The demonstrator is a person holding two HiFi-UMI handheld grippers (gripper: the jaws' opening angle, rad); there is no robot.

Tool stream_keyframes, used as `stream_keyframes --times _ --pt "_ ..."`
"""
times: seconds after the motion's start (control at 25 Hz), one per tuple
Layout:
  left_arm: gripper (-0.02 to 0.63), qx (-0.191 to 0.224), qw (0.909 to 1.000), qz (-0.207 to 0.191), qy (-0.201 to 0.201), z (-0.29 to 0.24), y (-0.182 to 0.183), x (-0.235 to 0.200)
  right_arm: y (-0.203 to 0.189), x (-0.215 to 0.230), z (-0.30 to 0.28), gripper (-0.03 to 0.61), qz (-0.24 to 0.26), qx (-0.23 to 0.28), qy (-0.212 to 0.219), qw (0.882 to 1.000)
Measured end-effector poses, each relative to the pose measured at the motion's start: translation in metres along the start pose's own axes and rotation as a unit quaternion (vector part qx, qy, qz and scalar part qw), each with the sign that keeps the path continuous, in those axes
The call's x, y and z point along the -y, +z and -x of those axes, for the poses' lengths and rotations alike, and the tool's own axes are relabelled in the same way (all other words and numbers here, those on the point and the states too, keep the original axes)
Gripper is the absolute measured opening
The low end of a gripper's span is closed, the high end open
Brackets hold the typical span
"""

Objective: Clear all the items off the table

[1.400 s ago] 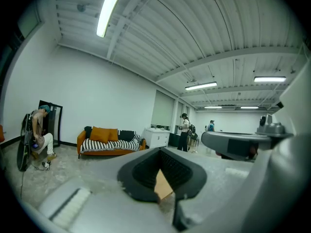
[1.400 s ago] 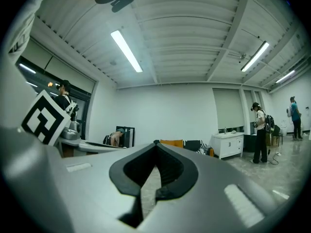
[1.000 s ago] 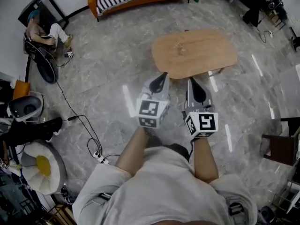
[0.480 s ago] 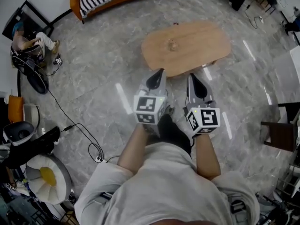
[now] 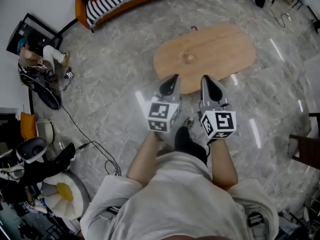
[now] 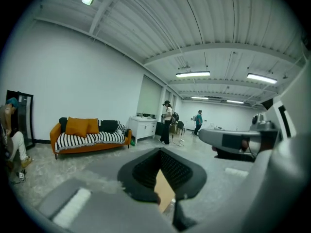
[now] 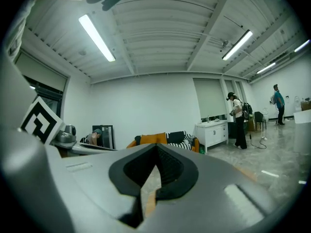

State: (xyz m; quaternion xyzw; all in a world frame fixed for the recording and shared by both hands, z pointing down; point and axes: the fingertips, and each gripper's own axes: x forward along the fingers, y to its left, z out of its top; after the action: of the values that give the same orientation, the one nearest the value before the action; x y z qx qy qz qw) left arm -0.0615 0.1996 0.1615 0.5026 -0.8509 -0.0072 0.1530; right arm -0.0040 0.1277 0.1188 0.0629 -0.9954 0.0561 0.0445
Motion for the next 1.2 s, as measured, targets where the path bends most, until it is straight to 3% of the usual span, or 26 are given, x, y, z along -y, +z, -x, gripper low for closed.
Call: stream_keyframes --times 0.32,0.6,0.76,1.2 --pt "0.020 -0.060 0.9982 -0.004 -0.008 -0.113 -0.026 0.010 -0.039 0.088 -0.059 0.006 -0.043 -0.024 -0.012 0.999" --pt "0.020 -0.105 0.9942 -0.009 -0.022 -0.155 -0.068 0.025 -0.082 0.132 -0.062 0.006 -0.066 -0.036 -0.030 0.997" --pt "0.020 -0.129 0.9908 -0.027 -0.028 -0.177 -0.085 0.024 -0.106 0.146 -0.068 0.006 -0.050 -0.044 -0.037 0.997" --pt "0.020 -0.209 0.9675 -0.097 -0.104 -0.216 -0.174 0.025 -0.212 0.180 -0.054 0.006 -0.095 -0.076 -0.064 0.990"
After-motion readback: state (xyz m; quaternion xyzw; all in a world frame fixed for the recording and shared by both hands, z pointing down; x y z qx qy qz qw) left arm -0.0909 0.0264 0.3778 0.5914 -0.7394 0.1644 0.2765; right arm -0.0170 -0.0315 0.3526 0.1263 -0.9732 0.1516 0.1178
